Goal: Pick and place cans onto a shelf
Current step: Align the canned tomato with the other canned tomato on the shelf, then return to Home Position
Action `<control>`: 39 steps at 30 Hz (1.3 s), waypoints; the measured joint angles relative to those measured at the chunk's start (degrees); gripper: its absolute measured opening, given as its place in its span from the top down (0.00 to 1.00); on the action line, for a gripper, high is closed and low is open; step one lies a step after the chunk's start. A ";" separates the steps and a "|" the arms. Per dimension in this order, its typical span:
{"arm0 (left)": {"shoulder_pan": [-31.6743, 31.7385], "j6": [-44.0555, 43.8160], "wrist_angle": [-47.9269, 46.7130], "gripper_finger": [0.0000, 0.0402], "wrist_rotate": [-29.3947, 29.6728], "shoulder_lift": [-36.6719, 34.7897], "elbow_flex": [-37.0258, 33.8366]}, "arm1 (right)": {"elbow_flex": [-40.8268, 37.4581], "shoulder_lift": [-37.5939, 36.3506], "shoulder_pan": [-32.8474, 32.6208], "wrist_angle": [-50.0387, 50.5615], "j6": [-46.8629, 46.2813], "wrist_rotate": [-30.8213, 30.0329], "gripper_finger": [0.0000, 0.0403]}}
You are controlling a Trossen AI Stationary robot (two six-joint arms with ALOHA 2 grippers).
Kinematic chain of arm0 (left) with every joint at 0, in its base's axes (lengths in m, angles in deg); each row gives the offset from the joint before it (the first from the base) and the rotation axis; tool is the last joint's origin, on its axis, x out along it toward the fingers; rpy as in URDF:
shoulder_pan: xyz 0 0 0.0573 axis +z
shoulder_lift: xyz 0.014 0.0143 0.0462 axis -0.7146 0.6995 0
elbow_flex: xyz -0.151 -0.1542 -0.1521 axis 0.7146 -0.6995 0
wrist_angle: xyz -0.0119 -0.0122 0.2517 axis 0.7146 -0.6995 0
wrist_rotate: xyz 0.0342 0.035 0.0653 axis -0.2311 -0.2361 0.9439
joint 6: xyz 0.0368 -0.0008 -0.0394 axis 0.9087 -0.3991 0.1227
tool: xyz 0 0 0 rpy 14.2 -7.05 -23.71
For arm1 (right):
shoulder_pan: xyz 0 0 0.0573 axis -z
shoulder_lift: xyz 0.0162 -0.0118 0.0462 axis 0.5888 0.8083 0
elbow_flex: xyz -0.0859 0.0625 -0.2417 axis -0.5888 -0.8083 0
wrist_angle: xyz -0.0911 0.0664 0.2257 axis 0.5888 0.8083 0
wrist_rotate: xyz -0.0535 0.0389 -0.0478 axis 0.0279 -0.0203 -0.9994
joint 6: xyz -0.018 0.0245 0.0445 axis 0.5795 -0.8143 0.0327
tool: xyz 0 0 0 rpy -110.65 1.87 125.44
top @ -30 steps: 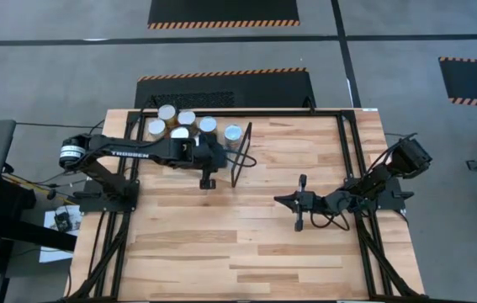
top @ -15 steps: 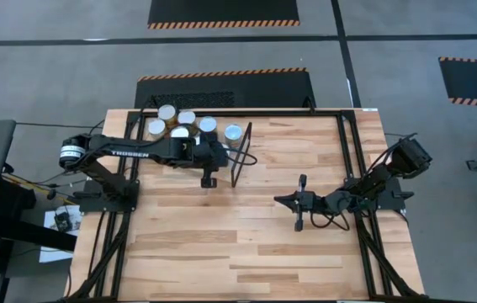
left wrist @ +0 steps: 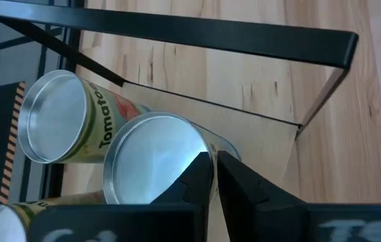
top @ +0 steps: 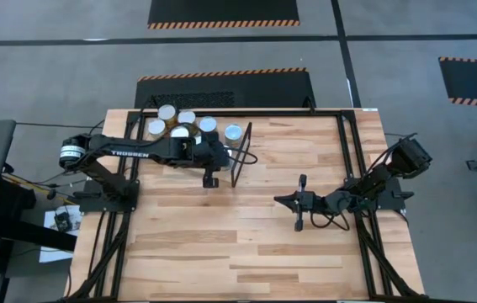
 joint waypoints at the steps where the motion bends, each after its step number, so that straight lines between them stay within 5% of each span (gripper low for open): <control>1: 0.01 0.00 -0.05 0.95 0.00 0.00 0.00 | 0.00 0.00 0.01 0.02 0.00 0.00 0.99; 12: 0.88 -0.07 0.00 0.86 2.03 -0.02 0.02 | 0.00 0.00 0.00 0.00 -0.18 0.00 0.99; 31: 1.63 0.51 3.39 0.86 3.35 -0.16 0.04 | 0.00 0.00 -0.13 0.00 -0.19 0.00 0.99; 39: 0.38 -3.40 4.96 0.91 3.42 -9.97 -2.38 | -0.02 0.00 -0.11 0.02 0.28 -0.07 0.99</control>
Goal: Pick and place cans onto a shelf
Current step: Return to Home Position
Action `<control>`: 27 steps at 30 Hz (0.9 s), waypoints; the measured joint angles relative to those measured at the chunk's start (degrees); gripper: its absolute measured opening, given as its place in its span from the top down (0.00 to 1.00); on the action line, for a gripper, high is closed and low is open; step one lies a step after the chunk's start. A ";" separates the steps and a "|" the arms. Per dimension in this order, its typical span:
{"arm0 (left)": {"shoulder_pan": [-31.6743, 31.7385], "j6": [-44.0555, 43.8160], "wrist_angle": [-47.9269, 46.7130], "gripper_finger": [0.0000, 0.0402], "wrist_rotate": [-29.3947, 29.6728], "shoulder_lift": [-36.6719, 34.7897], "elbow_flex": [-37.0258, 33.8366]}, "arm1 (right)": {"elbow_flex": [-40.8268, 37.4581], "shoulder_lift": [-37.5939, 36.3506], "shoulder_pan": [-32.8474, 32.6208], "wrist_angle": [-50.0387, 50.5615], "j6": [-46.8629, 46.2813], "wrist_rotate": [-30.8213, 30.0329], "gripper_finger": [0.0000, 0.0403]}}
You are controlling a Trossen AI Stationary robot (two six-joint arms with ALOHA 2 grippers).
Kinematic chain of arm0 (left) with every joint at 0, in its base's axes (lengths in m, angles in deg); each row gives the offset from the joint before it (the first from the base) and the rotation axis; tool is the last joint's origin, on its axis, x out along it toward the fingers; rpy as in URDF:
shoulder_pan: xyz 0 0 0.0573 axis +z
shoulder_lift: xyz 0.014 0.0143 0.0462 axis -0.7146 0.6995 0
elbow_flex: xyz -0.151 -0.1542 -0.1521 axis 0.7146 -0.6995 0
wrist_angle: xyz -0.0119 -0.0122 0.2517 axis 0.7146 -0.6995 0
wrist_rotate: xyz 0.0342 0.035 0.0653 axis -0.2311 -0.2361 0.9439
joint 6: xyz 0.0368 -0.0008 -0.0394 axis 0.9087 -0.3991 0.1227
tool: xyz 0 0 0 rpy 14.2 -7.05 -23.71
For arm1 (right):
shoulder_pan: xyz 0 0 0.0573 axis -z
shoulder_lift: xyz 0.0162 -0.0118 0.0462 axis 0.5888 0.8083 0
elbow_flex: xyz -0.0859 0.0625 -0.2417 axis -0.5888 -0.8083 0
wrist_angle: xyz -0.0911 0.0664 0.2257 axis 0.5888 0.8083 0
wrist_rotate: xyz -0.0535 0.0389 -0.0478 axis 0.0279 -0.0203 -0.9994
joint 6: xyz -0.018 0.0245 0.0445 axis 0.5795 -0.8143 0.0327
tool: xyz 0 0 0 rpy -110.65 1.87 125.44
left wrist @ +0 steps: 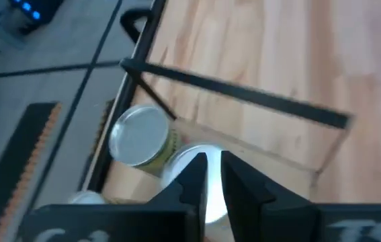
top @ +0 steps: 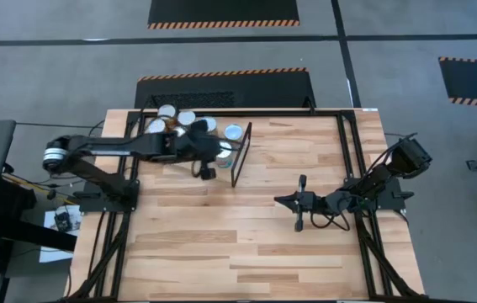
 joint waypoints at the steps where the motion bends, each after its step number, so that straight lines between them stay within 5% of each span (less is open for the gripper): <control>1: -0.30 -0.77 1.47 0.93 -0.97 -1.78 -1.73 | 0.00 0.00 0.00 -0.08 0.04 -0.02 0.99; 10: -4.01 -6.68 27.25 0.99 -6.91 -17.95 -26.50 | 0.00 -0.23 2.83 -0.65 0.54 1.86 0.99; 19: -5.53 -9.85 36.83 1.00 -13.14 -28.60 -40.46 | -0.01 -8.34 18.04 5.11 -0.92 25.56 0.99; 27: -5.25 -10.11 47.14 1.00 -14.30 -33.67 -50.37 | -0.02 -22.40 31.75 24.85 1.89 34.43 0.99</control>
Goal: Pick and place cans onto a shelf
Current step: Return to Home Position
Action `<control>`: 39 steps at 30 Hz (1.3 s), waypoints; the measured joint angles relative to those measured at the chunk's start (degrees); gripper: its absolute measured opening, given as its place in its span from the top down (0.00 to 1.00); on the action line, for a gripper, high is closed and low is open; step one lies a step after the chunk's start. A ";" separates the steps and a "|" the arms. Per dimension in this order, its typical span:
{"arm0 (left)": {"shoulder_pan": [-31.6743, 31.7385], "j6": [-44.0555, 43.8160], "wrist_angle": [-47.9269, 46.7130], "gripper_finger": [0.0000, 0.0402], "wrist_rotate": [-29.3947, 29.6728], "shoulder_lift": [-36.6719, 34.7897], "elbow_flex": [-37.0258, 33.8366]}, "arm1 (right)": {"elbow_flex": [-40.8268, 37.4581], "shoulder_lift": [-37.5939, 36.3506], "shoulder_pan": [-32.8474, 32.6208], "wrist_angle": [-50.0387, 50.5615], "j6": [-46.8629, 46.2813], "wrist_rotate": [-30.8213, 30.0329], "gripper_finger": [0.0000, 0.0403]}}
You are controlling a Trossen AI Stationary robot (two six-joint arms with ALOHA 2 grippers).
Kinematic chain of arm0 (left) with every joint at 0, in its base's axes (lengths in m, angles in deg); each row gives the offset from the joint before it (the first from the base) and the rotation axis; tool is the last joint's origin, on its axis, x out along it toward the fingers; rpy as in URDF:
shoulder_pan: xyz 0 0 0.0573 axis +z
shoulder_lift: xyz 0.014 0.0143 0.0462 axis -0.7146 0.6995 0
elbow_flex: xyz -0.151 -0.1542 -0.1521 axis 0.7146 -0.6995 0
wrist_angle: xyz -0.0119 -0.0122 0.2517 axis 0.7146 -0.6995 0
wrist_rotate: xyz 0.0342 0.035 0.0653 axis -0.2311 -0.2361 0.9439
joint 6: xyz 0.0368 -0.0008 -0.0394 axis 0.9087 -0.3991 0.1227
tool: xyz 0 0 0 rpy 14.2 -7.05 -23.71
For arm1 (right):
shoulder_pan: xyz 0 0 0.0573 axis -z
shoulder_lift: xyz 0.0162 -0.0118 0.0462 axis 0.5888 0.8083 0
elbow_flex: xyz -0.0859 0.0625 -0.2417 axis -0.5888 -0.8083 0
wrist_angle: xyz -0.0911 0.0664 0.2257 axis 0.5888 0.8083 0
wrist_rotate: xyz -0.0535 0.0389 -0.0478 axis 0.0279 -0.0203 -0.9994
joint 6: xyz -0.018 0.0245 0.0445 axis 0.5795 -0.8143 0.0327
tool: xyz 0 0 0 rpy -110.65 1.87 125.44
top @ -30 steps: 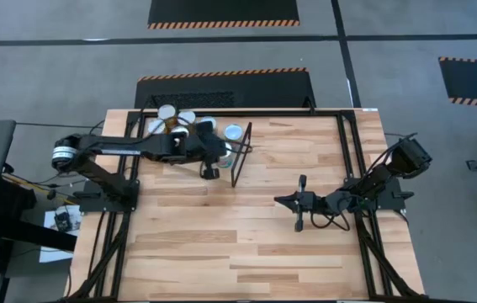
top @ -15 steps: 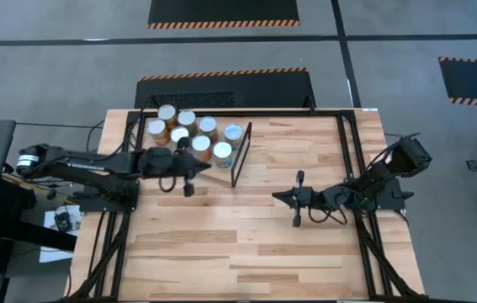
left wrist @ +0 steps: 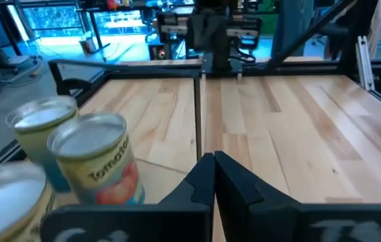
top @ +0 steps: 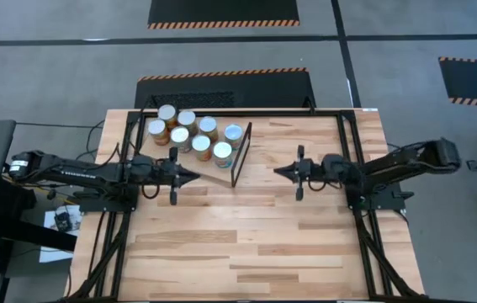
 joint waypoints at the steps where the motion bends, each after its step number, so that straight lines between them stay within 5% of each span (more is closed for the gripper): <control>1: 0.18 -0.08 0.13 1.00 -0.02 -0.71 -0.87 | 0.00 -1.80 1.27 2.00 0.71 0.69 0.99; 9: 2.69 -2.14 1.01 1.00 0.35 -8.20 -6.16 | 0.00 -13.79 9.41 17.40 3.34 5.42 0.99; 17: 3.94 -4.03 0.37 1.00 3.27 -21.02 -12.46 | -4.79 -20.77 15.52 18.41 3.05 7.91 0.99; 24: 3.91 -3.97 -13.13 1.00 8.18 -34.50 -12.52 | -10.11 -30.03 17.08 18.71 1.10 8.76 0.99; 30: 3.86 -4.49 -17.89 1.00 6.69 -44.07 -12.52 | -10.36 -39.65 15.45 28.41 -0.30 1.85 0.99; 39: 4.02 -3.74 -17.83 1.00 6.97 -42.85 -12.54 | -10.38 -50.43 1.75 40.65 -1.45 -13.86 0.99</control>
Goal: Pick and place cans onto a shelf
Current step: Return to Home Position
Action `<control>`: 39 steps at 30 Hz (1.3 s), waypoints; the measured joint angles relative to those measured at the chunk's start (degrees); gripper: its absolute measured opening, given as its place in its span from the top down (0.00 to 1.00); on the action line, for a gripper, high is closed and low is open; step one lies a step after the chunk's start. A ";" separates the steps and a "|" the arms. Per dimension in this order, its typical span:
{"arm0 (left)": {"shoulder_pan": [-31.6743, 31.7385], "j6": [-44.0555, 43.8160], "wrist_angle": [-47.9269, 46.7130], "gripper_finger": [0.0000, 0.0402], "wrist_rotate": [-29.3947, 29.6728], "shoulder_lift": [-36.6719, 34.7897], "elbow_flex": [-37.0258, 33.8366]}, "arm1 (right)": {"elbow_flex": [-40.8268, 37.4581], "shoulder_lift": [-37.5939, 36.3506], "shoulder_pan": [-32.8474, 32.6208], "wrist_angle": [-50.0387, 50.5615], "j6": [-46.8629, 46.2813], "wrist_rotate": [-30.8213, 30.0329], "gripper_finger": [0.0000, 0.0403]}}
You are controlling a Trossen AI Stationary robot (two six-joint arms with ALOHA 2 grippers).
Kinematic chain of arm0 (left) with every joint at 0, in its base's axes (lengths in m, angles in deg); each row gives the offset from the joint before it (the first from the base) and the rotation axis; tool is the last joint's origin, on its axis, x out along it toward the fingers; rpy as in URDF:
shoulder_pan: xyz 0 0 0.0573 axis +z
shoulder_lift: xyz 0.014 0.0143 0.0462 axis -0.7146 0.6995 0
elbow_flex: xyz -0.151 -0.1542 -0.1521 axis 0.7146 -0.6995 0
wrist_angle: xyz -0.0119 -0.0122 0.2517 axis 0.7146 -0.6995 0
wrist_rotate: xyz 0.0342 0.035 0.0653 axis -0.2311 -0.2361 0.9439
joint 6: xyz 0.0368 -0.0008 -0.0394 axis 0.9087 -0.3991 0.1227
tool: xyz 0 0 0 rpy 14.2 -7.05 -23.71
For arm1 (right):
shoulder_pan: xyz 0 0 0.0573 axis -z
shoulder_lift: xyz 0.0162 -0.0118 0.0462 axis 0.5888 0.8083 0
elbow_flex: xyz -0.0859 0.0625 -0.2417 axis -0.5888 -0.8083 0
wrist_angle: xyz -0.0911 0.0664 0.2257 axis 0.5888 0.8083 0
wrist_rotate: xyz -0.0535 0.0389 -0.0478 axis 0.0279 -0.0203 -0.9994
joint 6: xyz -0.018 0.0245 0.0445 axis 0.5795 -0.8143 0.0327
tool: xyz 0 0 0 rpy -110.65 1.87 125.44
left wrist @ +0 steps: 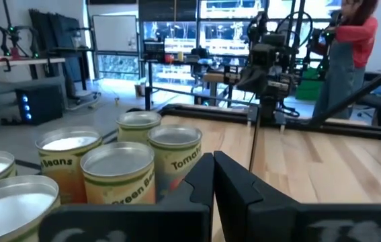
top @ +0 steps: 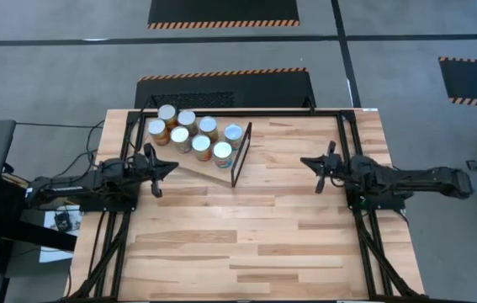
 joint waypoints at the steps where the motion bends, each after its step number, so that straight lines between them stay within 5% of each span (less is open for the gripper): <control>1: 0.00 0.09 0.07 1.00 0.00 -0.02 0.00 | 0.00 -1.34 -0.91 0.78 0.11 0.00 0.99; 12: 0.00 2.51 -0.30 1.00 -2.24 0.00 -0.02 | -0.07 -16.02 3.90 9.55 -0.91 15.02 0.99; 22: 0.00 1.22 -0.98 1.00 -5.03 0.38 -0.04 | -0.09 -16.09 3.83 8.85 0.15 8.77 0.99; 39: 0.00 1.60 -0.87 1.00 -5.46 0.70 -0.07 | -0.13 -15.71 3.64 9.51 -6.31 10.78 0.88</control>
